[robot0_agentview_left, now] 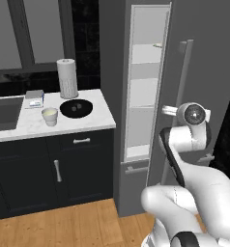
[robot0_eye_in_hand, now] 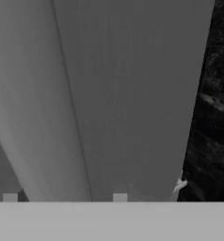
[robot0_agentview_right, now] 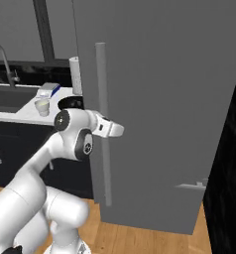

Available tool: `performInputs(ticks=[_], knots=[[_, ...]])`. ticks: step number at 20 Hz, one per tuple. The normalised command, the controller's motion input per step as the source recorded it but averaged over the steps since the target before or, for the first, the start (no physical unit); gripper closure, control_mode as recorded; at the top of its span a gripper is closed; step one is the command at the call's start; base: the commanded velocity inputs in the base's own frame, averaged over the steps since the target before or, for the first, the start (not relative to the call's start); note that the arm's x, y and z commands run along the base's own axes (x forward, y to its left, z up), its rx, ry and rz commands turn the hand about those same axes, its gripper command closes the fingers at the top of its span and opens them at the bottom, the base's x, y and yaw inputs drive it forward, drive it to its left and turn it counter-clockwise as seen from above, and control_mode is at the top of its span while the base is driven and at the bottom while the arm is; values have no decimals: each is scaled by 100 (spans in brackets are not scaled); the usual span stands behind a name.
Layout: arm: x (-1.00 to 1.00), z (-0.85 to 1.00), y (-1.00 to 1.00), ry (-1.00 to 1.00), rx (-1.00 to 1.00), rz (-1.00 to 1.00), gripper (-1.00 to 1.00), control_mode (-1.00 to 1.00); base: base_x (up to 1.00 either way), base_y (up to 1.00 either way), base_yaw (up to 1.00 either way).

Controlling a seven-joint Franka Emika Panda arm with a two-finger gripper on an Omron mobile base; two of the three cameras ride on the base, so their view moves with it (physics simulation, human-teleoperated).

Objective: Grab a lemon wedge from the fridge and one ice cube from the ice bowl, and put them in the glass of lemonade.

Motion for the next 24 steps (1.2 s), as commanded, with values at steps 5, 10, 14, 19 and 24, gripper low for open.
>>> performInputs(ticks=[5, 10, 14, 19, 24], knots=[[-23, 15, -100, 20, 0, -26, -100, -100, 0, 0, 0], [-87, 52, -81, 2, 7, -11, -100, -100, 0, 0, 0], [-85, 92, -10, -5, 4, 0, -100, -100, 0, 0, 0], [-85, 94, 0, 0, 0, 3, -100, -100, 0, 0, 0], [-100, 72, 0, -5, 0, 7, -100, -100, 0, 0, 0]])
